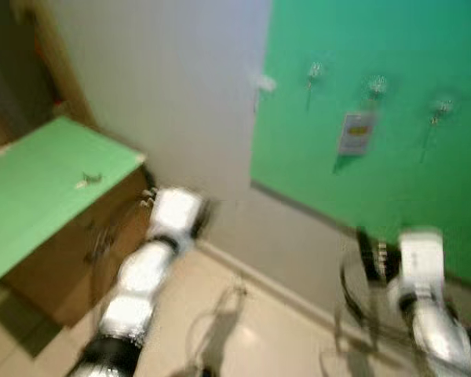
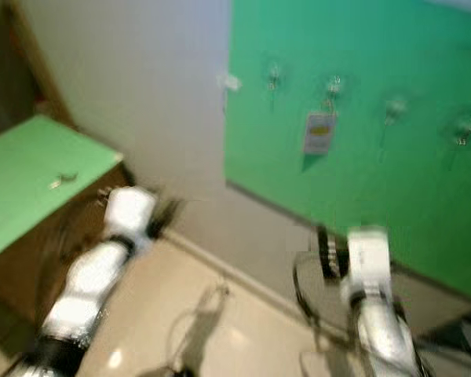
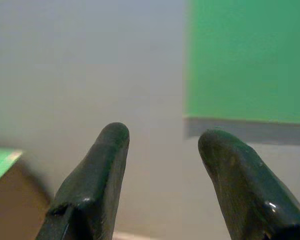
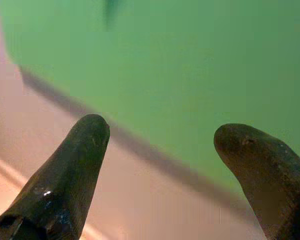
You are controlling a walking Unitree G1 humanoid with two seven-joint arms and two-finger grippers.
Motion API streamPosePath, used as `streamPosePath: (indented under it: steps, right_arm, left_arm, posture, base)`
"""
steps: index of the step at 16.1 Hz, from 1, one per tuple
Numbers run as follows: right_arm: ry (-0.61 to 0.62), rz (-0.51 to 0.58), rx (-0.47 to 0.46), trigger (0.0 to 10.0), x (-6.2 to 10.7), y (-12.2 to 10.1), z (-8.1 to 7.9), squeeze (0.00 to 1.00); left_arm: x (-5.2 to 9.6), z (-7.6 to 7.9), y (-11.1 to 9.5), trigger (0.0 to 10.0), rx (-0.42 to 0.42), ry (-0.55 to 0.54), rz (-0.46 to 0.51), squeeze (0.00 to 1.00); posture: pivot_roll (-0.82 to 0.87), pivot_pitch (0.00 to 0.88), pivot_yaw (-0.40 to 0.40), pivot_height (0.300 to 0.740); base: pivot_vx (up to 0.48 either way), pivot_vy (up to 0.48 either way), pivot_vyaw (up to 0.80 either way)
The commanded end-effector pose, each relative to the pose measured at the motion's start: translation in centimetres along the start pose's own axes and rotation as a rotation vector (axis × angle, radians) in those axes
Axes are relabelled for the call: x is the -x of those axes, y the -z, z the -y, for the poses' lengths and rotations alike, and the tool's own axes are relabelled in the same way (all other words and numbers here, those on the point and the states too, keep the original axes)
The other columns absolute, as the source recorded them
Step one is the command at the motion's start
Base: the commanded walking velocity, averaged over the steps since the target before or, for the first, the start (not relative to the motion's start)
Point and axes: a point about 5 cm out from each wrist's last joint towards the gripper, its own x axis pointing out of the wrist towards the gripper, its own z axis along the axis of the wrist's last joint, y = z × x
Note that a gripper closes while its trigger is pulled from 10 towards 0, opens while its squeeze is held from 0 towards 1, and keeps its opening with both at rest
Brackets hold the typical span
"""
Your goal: Hang keys on a hook
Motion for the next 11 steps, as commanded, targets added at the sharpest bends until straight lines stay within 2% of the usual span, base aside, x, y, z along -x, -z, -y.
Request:
streamPosePath:
  steps: [1,2,3,4,5,6,8,11]
  right_arm:
    - [0.007,0.093,-0.004,10.0,0.0,-1.8,0.2,0.0]
    - [0.005,0.054,-0.016,10.0,1.2,-0.6,0.1,0.0]
    - [0.005,0.024,-0.045,10.0,1.8,0.4,0.0,0.0]
    - [-0.004,0.012,-0.061,10.0,2.2,0.9,-0.3,0.0]
    - [-0.01,0.014,-0.075,10.0,2.2,1.0,-0.4,0.0]
    - [-0.007,0.022,-0.114,10.0,1.7,1.3,-0.7,0.0]
    - [-0.016,0.054,-0.139,10.0,0.5,0.9,-1.1,0.0]
    - [-0.018,0.092,-0.178,10.0,-1.0,0.1,-1.3,0.0]
  left_arm:
    - [0.4,0.4,-0.4,10.0,0.022,-0.008,0.019,0.0]
    - [2.8,0.6,-0.6,10.0,-0.131,0.014,0.09,0.0]
    - [5.1,1.6,0.3,10.0,-0.263,0.102,0.111,0.0]
    - [6.0,1.7,1.6,10.0,-0.193,0.089,0.043,0.0]
    - [5.9,1.5,2.2,10.0,-0.113,0.048,-0.001,0.0]
    - [4.5,1.6,2.6,10.0,-0.03,0.007,-0.031,0.0]
    - [2.9,2.1,2.7,10.0,-0.006,0.011,-0.051,0.0]
    - [1.5,2.5,1.0,10.0,0.008,0.065,-0.009,0.0]
  posture:
    - [-0.15,0.0,0.016,0.74]
    - [-0.16,0.0,0.017,0.74]
    - [-0.16,0.0,0.018,0.74]
    - [-0.15,0.0,0.019,0.74]
    - [-0.15,0.0,0.015,0.74]
    - [-0.14,0.0,0.011,0.74]
    - [-0.13,0.0,0.008,0.74]
    - [-0.14,0.0,0.011,0.74]
  base:
    - [0.0,0.0,0.0]
    - [0.0,0.0,0.0]
    - [0.0,0.0,0.0]
    - [0.0,0.0,0.0]
    - [0.0,0.0,0.0]
    - [0.0,0.0,0.0]
    - [0.0,0.0,0.0]
    - [0.0,0.0,0.0]
